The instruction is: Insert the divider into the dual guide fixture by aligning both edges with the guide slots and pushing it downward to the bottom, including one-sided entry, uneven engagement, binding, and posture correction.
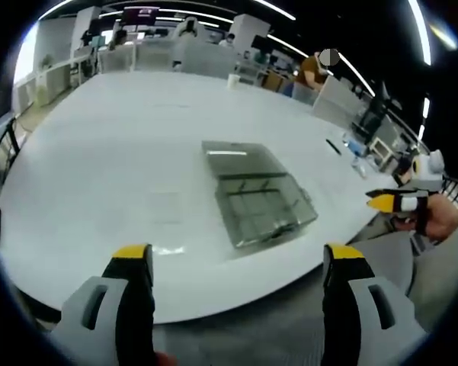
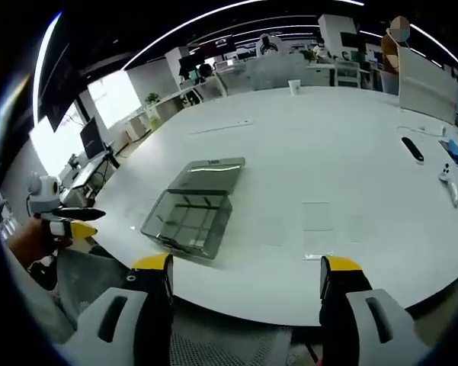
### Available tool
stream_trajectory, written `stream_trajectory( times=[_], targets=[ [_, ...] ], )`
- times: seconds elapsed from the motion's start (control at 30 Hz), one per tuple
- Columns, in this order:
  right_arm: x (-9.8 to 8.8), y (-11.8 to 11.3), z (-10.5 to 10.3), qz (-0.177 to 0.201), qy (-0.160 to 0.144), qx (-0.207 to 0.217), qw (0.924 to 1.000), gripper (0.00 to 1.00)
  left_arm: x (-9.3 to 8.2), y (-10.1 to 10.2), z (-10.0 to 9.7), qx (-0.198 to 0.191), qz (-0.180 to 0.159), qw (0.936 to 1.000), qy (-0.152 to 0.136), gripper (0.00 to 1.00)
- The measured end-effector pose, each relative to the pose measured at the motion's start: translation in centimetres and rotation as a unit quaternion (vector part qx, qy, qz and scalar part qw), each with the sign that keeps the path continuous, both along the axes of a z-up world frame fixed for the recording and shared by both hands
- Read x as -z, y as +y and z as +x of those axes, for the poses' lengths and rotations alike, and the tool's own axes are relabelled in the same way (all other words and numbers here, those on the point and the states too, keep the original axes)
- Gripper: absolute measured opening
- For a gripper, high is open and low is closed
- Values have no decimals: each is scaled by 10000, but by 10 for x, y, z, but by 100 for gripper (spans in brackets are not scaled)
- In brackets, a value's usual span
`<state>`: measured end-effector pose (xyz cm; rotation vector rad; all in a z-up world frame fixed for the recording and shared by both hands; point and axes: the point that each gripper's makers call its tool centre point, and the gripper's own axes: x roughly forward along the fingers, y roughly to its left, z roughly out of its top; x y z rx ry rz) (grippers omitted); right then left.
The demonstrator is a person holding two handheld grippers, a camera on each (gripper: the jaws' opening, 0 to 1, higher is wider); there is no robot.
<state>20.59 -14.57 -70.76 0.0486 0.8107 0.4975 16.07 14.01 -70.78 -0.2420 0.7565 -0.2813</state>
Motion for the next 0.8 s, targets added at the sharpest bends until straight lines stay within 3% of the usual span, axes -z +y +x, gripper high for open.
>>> stream_trajectory(
  times=[0.8],
  targets=[
    [2,-3,12,-118,35,-109,9999,76,1,-2,1,-10,-50,10000,21,91]
  ],
)
